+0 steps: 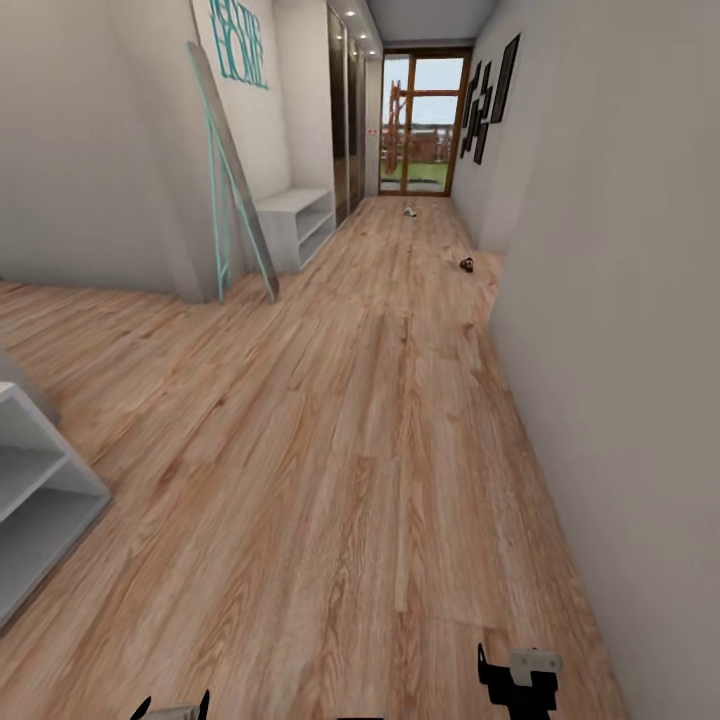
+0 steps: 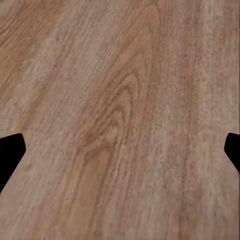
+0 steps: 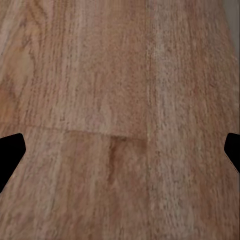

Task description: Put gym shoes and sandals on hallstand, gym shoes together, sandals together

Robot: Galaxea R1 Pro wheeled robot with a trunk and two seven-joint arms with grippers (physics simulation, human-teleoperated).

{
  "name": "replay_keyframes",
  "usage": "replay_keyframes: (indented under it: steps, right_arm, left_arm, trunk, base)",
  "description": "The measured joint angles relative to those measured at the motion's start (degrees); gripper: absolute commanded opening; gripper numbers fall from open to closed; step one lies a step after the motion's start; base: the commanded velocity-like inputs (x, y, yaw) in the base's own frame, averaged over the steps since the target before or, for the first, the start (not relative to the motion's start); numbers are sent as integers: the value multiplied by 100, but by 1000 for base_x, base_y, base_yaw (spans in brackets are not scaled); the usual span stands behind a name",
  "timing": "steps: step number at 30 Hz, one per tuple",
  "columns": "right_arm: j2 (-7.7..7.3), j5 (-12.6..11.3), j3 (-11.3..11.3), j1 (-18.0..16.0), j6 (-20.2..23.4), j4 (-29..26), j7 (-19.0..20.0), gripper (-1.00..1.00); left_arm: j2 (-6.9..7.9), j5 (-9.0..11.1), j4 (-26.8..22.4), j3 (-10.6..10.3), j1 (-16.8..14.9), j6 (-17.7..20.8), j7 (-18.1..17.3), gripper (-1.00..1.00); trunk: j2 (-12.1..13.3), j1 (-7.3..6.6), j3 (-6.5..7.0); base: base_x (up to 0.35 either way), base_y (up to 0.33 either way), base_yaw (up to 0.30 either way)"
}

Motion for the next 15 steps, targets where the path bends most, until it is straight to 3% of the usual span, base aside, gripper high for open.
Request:
replay_keyframes:
  steps: [15]
  right_arm:
    - [-1, 15, 3, 0, 0, 2, 2, 100]
  left_arm:
    - [0, 0, 5, 0, 0, 6, 0, 100]
  trunk:
    - [0, 0, 0]
  base:
    - [338, 0, -1]
